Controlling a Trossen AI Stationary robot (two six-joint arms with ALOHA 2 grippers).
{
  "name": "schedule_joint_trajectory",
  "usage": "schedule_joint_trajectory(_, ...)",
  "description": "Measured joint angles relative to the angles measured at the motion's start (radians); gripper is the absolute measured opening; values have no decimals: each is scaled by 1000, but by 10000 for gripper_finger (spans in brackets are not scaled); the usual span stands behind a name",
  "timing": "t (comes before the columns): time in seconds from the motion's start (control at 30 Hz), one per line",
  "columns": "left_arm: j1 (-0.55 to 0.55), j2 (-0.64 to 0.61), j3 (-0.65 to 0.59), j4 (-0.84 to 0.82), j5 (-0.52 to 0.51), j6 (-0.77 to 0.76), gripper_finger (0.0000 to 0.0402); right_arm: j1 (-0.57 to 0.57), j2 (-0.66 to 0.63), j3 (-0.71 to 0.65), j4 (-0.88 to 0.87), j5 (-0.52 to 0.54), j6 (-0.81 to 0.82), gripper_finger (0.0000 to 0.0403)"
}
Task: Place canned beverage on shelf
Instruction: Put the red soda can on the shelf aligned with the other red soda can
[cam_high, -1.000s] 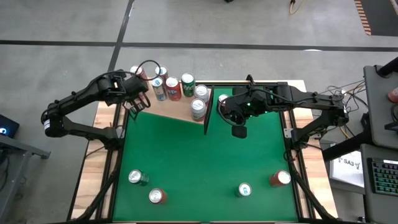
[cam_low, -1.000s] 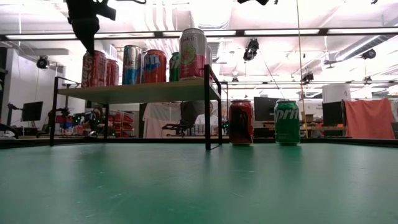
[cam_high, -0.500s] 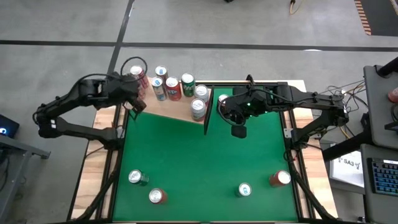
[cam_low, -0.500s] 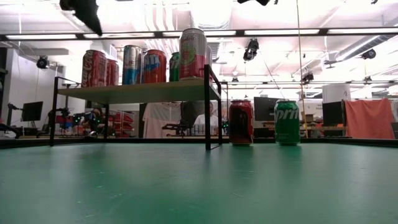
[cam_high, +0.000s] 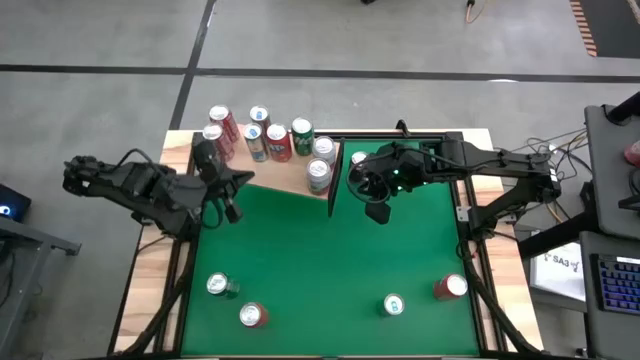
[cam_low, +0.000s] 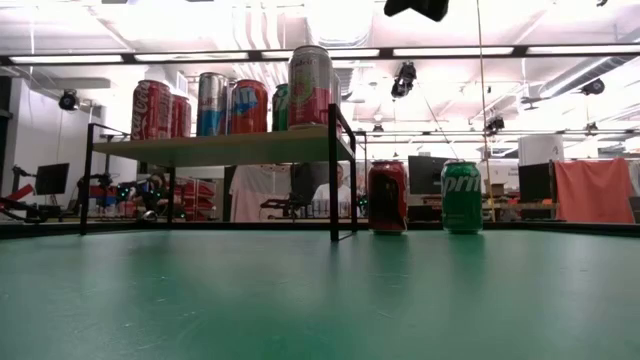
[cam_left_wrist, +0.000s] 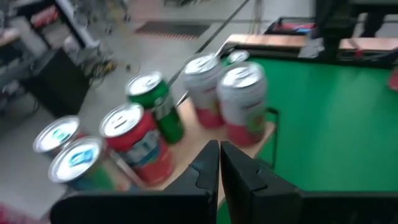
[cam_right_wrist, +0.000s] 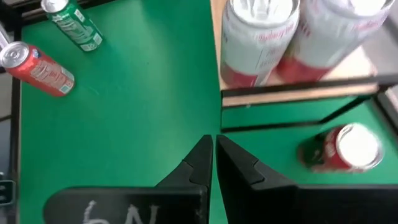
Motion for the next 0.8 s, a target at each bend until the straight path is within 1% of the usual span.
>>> schedule_joint_trajectory(0.13, -79, 9, -22, 85, -25, 55, 0, 17, 0, -33, -4, 0, 116, 12)
schedule_joint_trajectory(0.23, -107, 15, -23, 133, -25, 106, 0, 46, 5, -46, -14, 0, 193, 12)
schedule_joint_trajectory(0.37, -114, 16, -24, 165, -25, 166, 0, 108, 18, -47, -15, 0, 283, 12)
schedule_joint_trajectory(0.57, -114, 17, -27, 198, -25, 214, 0, 216, 45, -47, -24, -1, 436, 12)
schedule_joint_trajectory(0.8, -114, 55, 18, 200, -25, 242, 0, 323, 56, -47, -117, -2, 648, 12)
